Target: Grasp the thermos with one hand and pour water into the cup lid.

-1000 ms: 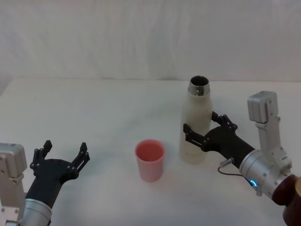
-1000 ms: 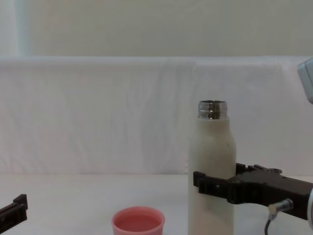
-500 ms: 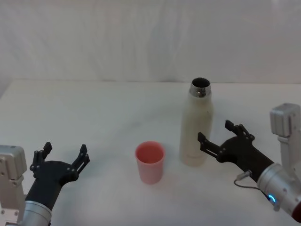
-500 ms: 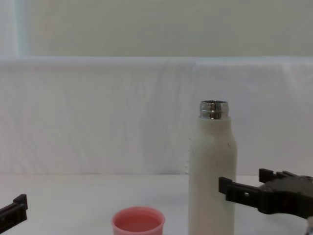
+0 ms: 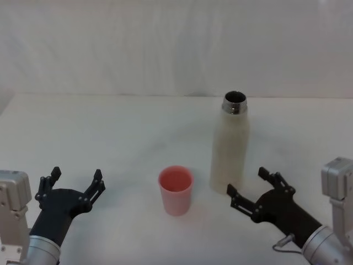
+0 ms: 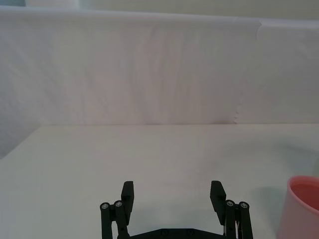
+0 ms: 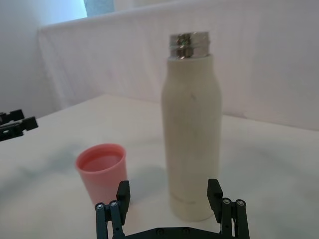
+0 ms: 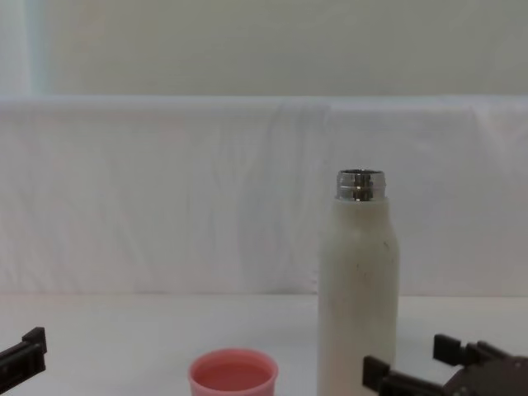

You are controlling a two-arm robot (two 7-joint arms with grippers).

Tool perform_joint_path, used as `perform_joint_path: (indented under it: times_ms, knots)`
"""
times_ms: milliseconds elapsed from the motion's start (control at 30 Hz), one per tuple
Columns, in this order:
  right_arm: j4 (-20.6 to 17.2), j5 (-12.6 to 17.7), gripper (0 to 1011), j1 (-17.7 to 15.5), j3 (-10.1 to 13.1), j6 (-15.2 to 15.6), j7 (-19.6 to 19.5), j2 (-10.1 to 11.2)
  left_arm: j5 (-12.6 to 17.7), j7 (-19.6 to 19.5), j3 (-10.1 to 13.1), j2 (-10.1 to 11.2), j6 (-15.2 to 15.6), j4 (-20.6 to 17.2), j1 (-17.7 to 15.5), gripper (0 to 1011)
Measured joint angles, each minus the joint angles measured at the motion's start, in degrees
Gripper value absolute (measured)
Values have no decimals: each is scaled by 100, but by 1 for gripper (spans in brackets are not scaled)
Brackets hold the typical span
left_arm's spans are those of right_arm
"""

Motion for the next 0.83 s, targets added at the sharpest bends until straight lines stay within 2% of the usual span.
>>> perform_joint_path:
  times_ms: [367, 833]
  knots:
    - [357, -4, 1001, 125, -251, -170, 93, -215, 0, 0, 0, 0, 0, 0, 0, 1001]
    - [335, -5, 1001, 120, -231, -163, 91, -199, 0, 0, 0, 0, 0, 0, 0, 1001]
